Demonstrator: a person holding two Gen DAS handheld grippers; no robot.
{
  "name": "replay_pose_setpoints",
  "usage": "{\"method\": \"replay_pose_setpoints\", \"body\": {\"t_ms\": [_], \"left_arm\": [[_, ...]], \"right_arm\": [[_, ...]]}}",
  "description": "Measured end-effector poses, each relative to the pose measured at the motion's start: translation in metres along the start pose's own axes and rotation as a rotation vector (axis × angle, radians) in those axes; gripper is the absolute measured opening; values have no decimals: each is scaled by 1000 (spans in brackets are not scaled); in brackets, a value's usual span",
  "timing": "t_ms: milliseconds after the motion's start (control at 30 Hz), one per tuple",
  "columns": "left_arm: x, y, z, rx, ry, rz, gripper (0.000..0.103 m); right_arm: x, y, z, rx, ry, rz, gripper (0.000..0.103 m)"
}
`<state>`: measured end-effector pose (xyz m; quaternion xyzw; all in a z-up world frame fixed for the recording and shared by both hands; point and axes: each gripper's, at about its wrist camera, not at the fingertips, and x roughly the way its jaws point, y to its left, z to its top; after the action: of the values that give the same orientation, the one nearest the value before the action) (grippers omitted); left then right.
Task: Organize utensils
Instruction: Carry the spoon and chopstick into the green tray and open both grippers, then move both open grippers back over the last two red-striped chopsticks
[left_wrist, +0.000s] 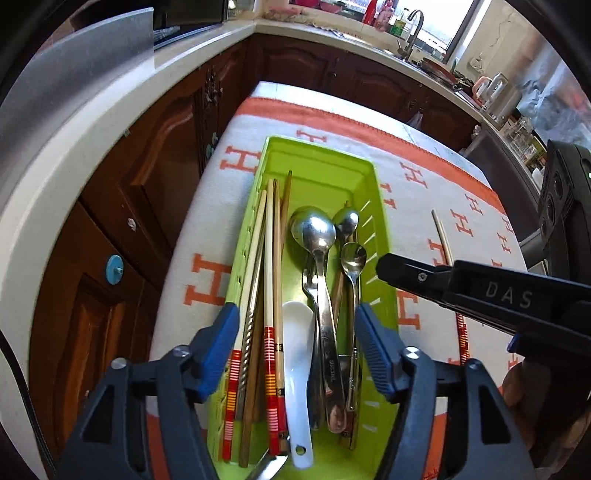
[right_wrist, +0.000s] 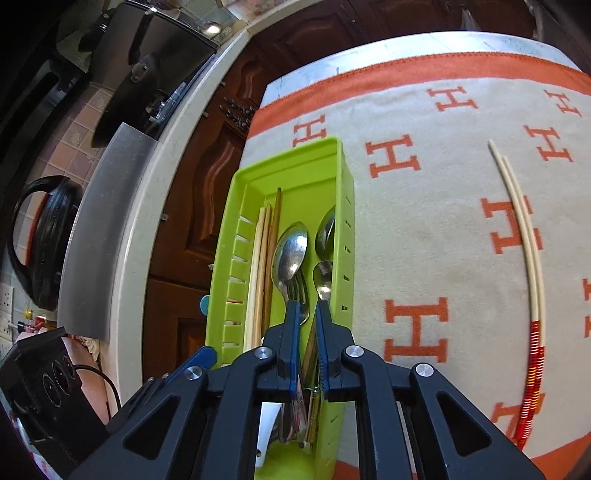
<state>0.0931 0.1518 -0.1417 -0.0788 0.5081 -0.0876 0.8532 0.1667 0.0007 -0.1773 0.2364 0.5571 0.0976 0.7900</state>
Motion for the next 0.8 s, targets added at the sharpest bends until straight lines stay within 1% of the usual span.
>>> {"method": "replay_pose_setpoints", "body": {"t_ms": [133,267,333,400,533,667,800], "left_arm": [[-12,-3,-3,4,-16,27,69],[-22,-3,-9,-3,-21,42,69],[-26,-4,-12,-3,-23,45,71],[-29,-6,-15,3,-26,51,72],[-36,-17,-21,21,-38,60,74],[-40,-35,-21,46,-50,45,74],[-40,-61,-20,82,-55,21,75]], "right_arm": [[-18,-6,-2,-26,-28,-14,11],[-36,-15,-5,-66,-52,-40,12],[-45,-21,-7,-100,-65,-59,17],[-56,-30,-11,-145,-95,-101,19],[-75,-56,-18,-199,-146,-185,26],[-93,-90,-23,-207,-182,-240,27],[-108,-128,-26,-162,-190,-267,27]]}}
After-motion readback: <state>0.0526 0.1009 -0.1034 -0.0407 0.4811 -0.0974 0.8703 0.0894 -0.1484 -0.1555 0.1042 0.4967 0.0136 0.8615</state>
